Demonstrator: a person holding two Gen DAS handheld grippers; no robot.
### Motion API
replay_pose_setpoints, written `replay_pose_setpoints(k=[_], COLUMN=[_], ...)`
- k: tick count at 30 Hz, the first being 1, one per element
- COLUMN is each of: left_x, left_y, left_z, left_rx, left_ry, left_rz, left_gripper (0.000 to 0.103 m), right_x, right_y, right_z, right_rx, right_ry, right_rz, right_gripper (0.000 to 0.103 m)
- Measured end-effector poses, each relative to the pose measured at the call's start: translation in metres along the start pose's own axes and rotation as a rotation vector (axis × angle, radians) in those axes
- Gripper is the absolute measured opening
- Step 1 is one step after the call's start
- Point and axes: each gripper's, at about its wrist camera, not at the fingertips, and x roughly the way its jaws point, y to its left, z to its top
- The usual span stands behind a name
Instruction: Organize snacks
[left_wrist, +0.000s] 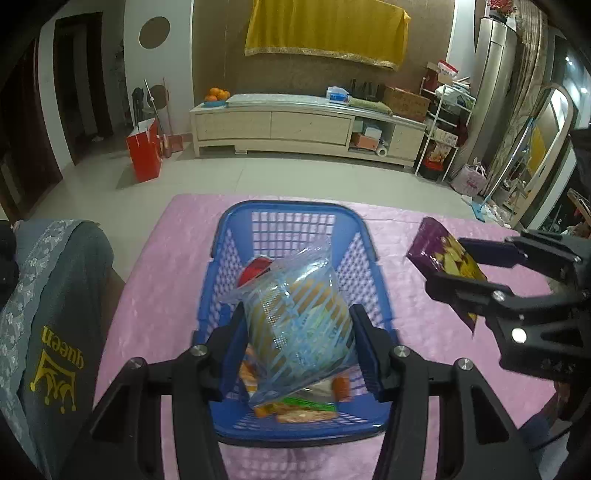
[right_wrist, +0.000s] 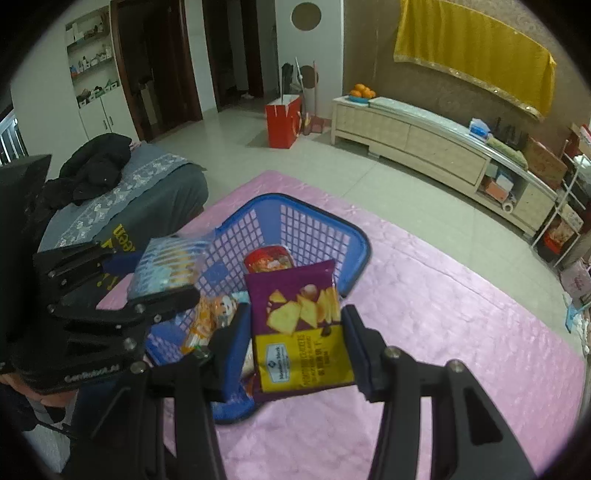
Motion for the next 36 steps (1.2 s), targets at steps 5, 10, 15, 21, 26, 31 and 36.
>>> replay_pose_setpoints(k=[5, 10, 15, 21, 26, 31, 36], left_x=[0.018, 0.033, 0.045, 0.043, 0.016, -0.025, -0.073], left_y=[0.015, 0.027, 0.028, 0.026, 0.021, 0.001, -0.03], left_z=[0.0, 0.001, 0.002, -0.001, -0.006, -0.021, -0.044], left_rx=[0.017, 0.012, 0.017, 0.045, 0.017, 0.014, 0.058], left_ry=[0.03, 0.052, 0.049, 0.046, 0.007, -0.086, -0.198], left_rz=[0.006, -0.015, 0.012, 0.022, 0.025, 0.026, -0.025], left_gripper=[0.051, 0.051, 0.052, 0.069, 0.069, 0.069, 0.069], right_x=[0.032, 0.054, 0.071, 0.065, 0.02, -0.04, -0.087], right_y=[0.001, 0.004, 0.008, 0.0, -0.001, 0.005, 0.012], right_z=[0.008, 0.014, 0.021, 0.017, -0.002, -0.032, -0.066], right_rx=[0.007, -0.008, -0.036, -0.014, 0.027, 0.078, 0.14], right_ry=[0.047, 0.072, 0.068, 0.036, -0.038, -0.103, -0.145], right_rz=[0.008, 0.006, -0.044, -0.067, -0.122, -0.192, -0.258], right_gripper=[0.054, 0.054, 0.057, 0.086, 0.086, 0.086, 0.086])
